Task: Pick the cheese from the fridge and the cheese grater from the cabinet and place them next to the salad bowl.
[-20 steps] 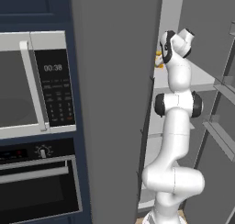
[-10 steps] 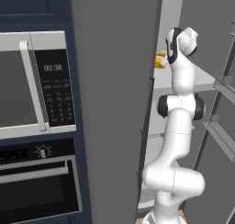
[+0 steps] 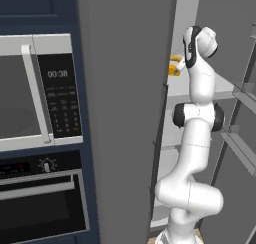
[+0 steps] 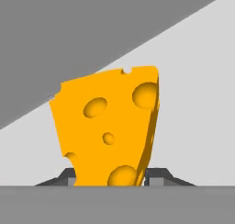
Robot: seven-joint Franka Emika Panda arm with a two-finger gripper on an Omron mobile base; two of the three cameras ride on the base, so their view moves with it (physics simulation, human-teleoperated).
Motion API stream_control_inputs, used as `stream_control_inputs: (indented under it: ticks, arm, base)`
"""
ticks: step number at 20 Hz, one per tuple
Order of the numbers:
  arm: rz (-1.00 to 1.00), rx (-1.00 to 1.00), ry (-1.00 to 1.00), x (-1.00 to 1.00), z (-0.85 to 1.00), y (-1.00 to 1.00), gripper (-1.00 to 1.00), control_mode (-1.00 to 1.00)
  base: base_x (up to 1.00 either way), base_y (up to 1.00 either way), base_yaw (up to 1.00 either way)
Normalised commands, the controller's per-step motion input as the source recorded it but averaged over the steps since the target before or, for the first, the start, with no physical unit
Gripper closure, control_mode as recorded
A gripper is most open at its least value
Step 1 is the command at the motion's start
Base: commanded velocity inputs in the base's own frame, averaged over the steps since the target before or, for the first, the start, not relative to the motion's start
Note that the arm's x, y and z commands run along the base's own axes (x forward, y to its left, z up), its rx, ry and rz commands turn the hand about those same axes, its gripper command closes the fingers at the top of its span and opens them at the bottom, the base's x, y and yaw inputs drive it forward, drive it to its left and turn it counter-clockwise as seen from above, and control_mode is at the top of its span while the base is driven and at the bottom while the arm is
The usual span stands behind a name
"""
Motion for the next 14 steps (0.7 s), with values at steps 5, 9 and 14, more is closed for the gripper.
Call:
stream_control_inputs:
  ticks: [5,9,14]
  arm:
    - [0.0,-0.04,-0.15,-0.49,-0.37,0.28,1.0,-1.0]
    - [0.0,-0.07,-0.27,-0.63,-0.38,0.12,1.0,-1.0]
    - [-0.06,-0.06,-0.23,-0.57,-0.26,0.19,1.0,-1.0]
  base:
    - [0.0,0.0,0.0]
    - [0.0,0.0,0.0]
    - [0.0,0.0,0.0]
